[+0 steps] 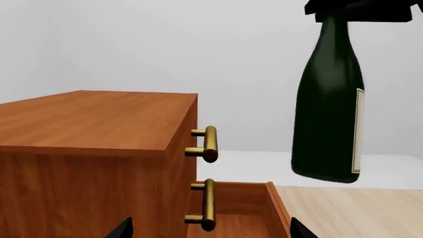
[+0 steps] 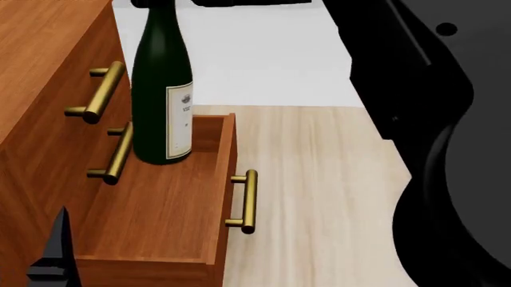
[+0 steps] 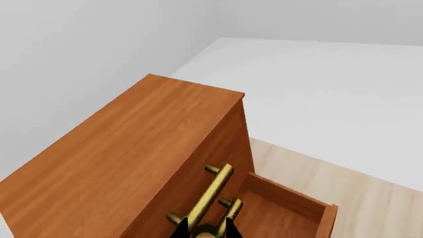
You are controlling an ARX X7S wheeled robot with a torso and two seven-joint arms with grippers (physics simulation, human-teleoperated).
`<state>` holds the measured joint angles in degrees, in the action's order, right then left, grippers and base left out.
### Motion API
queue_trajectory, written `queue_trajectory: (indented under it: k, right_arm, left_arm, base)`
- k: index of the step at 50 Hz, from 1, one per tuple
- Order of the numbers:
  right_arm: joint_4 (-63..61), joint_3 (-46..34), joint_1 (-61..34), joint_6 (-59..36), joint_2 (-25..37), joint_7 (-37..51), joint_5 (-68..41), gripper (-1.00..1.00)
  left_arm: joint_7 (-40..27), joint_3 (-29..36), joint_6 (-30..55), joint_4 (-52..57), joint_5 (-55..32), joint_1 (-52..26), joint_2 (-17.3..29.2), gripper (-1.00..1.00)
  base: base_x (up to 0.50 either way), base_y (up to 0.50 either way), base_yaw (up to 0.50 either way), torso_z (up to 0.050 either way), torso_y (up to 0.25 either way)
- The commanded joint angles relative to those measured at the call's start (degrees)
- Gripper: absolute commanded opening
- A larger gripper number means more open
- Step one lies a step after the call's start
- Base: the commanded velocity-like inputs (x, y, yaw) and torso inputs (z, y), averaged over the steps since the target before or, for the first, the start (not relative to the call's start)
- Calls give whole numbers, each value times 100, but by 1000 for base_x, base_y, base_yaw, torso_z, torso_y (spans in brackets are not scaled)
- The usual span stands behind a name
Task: Put the wine bottle in the bottom drawer of the cabinet.
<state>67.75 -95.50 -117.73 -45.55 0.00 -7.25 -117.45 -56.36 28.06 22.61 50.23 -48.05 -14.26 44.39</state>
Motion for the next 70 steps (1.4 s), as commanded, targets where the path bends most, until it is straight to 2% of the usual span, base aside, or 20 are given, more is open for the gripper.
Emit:
queue_trajectory:
  k: [1, 29, 70]
  right_arm:
    - [-44, 92, 14, 74, 0, -52, -168, -100]
    - [-239, 125, 30, 265, 0, 109, -389, -100]
    - [-444, 181, 49, 234, 0, 134, -342, -100]
  left_arm:
    - [4, 4, -15, 1, 5, 2, 13, 100]
    - [59, 54, -37, 40, 83, 9, 75, 100]
    - [-53, 31, -52, 40, 66, -22, 87, 100]
  base:
    - [0, 0, 0, 0, 0]
    - [0, 0, 0, 0, 0]
    - [0, 0, 0, 0, -146]
